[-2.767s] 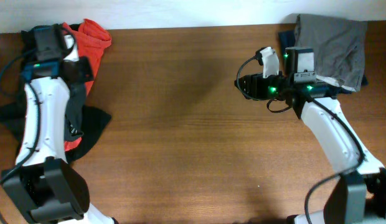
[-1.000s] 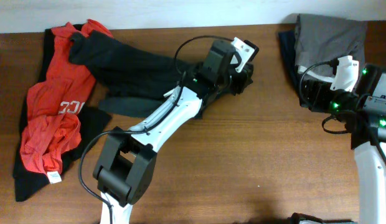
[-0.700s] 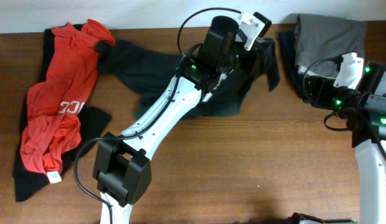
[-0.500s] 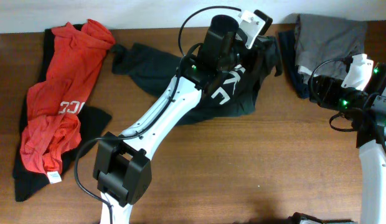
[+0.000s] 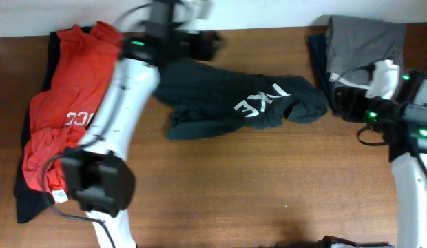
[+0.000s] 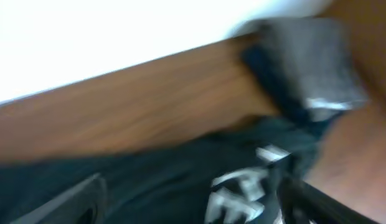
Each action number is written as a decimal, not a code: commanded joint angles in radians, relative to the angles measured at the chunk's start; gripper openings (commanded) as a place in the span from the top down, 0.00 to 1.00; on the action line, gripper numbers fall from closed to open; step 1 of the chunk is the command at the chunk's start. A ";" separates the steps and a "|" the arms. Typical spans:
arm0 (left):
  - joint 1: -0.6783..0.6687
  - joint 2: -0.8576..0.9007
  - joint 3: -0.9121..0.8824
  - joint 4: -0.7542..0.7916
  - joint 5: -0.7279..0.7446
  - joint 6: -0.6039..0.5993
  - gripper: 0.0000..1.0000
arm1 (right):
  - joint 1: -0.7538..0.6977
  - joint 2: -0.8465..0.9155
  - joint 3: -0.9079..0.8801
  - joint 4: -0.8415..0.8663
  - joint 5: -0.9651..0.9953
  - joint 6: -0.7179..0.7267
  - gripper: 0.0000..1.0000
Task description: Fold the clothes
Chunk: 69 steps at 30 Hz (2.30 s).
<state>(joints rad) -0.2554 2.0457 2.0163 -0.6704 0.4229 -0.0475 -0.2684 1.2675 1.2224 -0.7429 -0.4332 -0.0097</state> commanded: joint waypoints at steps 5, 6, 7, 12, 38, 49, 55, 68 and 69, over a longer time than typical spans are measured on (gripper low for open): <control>0.206 -0.050 0.015 -0.303 -0.230 0.049 0.01 | 0.269 0.193 0.019 0.006 0.168 0.168 0.20; 0.216 -0.050 0.014 -0.328 -0.264 0.049 0.01 | 0.297 0.225 0.019 0.013 0.186 0.211 0.20; 0.228 -0.050 0.013 -0.369 -0.322 0.050 0.01 | 0.333 0.276 0.019 0.024 0.196 0.264 0.21; 0.234 -0.045 -0.005 -0.425 -0.447 0.095 0.01 | 0.428 0.435 0.019 0.056 0.199 0.345 0.22; 0.240 0.122 -0.112 -0.264 -0.484 0.208 0.01 | 0.532 0.703 0.015 0.184 0.268 0.418 0.34; 0.240 0.122 -0.112 -0.257 -0.507 0.210 0.01 | 0.529 0.733 0.018 0.256 0.312 0.418 0.96; 0.240 0.119 -0.089 -0.337 -0.499 0.211 0.01 | 0.507 0.594 0.048 0.169 0.314 0.406 0.96; 0.240 0.096 -0.043 -0.385 -0.392 0.211 0.01 | 0.449 0.288 0.169 -0.116 0.314 0.292 0.96; 0.240 0.082 -0.034 -0.390 -0.392 0.211 0.01 | 0.449 0.276 0.181 -0.144 0.313 0.278 0.96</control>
<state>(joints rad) -0.0246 2.1624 1.9331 -1.0508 0.0006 0.1429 0.1837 1.5887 1.3621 -0.8478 -0.1314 0.3008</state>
